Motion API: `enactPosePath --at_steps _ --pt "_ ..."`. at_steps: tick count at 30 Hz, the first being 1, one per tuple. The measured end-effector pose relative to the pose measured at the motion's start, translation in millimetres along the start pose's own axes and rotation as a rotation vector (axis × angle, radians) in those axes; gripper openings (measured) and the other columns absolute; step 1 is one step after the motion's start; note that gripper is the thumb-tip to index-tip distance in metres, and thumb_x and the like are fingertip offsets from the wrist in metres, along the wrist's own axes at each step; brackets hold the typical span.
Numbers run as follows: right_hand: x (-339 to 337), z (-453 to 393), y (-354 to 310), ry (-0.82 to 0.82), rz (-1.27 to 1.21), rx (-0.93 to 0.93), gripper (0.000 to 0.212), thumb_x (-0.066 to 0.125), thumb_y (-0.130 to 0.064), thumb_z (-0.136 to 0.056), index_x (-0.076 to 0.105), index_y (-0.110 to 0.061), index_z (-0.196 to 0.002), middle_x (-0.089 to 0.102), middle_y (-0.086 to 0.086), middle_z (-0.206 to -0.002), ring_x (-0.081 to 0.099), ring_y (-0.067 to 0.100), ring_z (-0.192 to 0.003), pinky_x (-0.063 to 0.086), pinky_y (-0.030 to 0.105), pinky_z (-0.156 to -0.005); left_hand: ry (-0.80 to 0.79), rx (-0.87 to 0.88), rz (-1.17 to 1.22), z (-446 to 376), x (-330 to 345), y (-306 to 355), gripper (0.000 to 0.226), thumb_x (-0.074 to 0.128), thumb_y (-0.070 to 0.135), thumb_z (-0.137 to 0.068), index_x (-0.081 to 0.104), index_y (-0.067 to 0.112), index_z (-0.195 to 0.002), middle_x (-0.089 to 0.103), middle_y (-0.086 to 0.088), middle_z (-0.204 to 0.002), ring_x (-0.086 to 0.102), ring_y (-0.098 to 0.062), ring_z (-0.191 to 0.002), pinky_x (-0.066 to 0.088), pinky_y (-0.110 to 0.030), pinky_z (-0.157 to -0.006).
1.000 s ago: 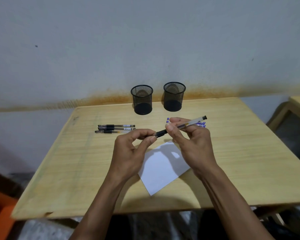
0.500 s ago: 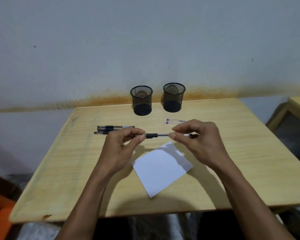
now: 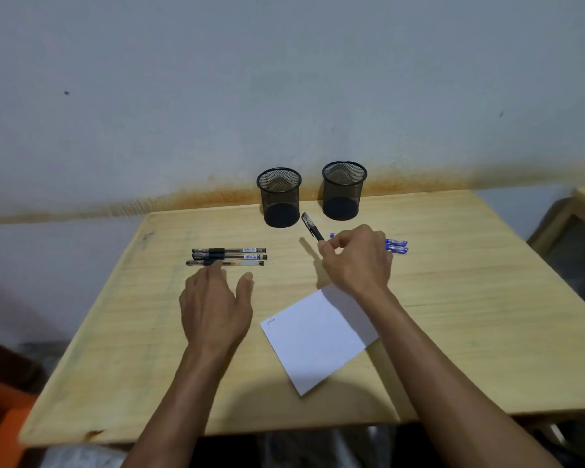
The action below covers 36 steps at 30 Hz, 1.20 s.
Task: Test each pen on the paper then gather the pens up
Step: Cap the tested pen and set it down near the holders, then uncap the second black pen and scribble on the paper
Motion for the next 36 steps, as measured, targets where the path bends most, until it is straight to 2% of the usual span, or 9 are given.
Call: enactPosePath --at_steps 4,9,12,15,17,20,23,27,36 --pt "32.5 -19.2 -1.7 -0.053 0.172 0.09 0.021 0.063 -0.03 -0.088 0.075 -0.015 -0.096 0.064 0.004 -0.111 0.049 0.029 -0.117 0.038 0.043 -0.091 -0.034 -0.033 -0.215 -8.8 16.5 -17.8 0.061 0.044 0.057 -0.091 0.057 0.004 -0.119 0.059 -0.015 -0.125 0.048 -0.034 -0.123 0.035 -0.05 -0.106" --pt "50.0 -24.6 -6.8 -0.048 0.343 0.083 0.018 0.065 -0.026 -0.09 0.066 -0.013 -0.102 0.06 0.005 -0.121 0.046 0.029 -0.124 0.034 0.047 -0.1 -0.134 -0.051 -0.254 -6.2 34.4 -27.5 0.082 0.028 0.066 -0.093 0.033 0.005 -0.148 0.028 -0.014 -0.16 0.016 -0.027 -0.15 0.013 -0.05 -0.12" --pt "53.4 -24.8 -6.9 -0.044 0.432 0.055 0.021 0.063 -0.032 -0.092 0.067 -0.014 -0.102 0.058 0.006 -0.123 0.043 0.029 -0.125 0.032 0.049 -0.102 -0.157 -0.064 -0.257 -5.7 36.2 -28.9 0.086 0.023 0.068 -0.093 0.024 0.006 -0.153 0.017 -0.012 -0.164 0.007 -0.025 -0.152 0.007 -0.05 -0.122" --pt "51.0 -21.7 -18.0 0.057 0.425 -0.044 0.029 0.061 -0.042 -0.092 0.07 -0.018 -0.104 0.059 0.003 -0.121 0.046 0.026 -0.119 0.034 0.048 -0.101 -0.183 -0.087 -0.252 -5.3 37.8 -30.0 0.087 0.021 0.069 -0.093 0.018 0.007 -0.155 0.011 -0.011 -0.166 0.002 -0.024 -0.153 0.003 -0.05 -0.122" --pt "56.5 -15.2 -37.5 0.079 0.331 -0.186 0.028 0.063 -0.045 -0.091 0.072 -0.023 -0.105 0.061 0.0 -0.119 0.048 0.023 -0.115 0.035 0.043 -0.099 -0.19 -0.096 -0.261 -4.7 38.3 -30.6 0.088 0.02 0.068 -0.093 0.016 0.007 -0.156 0.01 -0.01 -0.166 0.0 -0.024 -0.153 0.001 -0.05 -0.123" --pt "79.4 -6.9 -68.0 -0.048 0.195 -0.344 0.026 0.064 -0.048 -0.091 0.075 -0.029 -0.104 0.065 -0.002 -0.115 0.049 0.021 -0.111 0.034 0.04 -0.091 -0.186 -0.1 -0.265 -3.6 37.3 -30.5 0.086 0.021 0.068 -0.094 0.016 0.008 -0.156 0.01 -0.009 -0.166 0.0 -0.023 -0.153 0.001 -0.05 -0.123" --pt "104.7 -6.1 -90.3 -0.144 0.18 -0.434 0.027 0.062 -0.047 -0.094 0.077 -0.029 -0.108 0.065 -0.001 -0.112 0.049 0.022 -0.108 0.033 0.04 -0.089 -0.185 -0.101 -0.269 -3.3 36.7 -30.6 0.086 0.021 0.067 -0.094 0.015 0.008 -0.156 0.009 -0.009 -0.166 0.0 -0.023 -0.153 0.001 -0.05 -0.123" --pt "130.2 -14.5 -102.8 -0.23 0.238 -0.464 0.027 0.063 -0.047 -0.094 0.078 -0.029 -0.109 0.065 0.001 -0.112 0.048 0.025 -0.109 0.037 0.045 -0.094 -0.174 -0.095 -0.284 -4.0 36.0 -30.1 0.086 0.02 0.068 -0.093 0.017 0.008 -0.156 0.011 -0.009 -0.166 0.001 -0.023 -0.153 0.003 -0.05 -0.122" --pt "150.3 -34.5 -109.1 -0.321 0.28 -0.48 0.021 0.073 -0.042 -0.089 0.082 -0.025 -0.099 0.073 0.0 -0.102 0.049 0.024 -0.108 0.031 0.039 -0.081 -0.162 -0.096 -0.293 -4.5 35.8 -30.3 0.085 0.021 0.067 -0.094 0.02 0.008 -0.155 0.015 -0.009 -0.165 0.004 -0.024 -0.153 0.005 -0.05 -0.122"
Point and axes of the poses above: each hand's wrist, its own z-axis away from the middle knuckle, its own x-axis out of the palm, y = z × x, the point moved 10 cm from there along -z, towards the middle knuckle
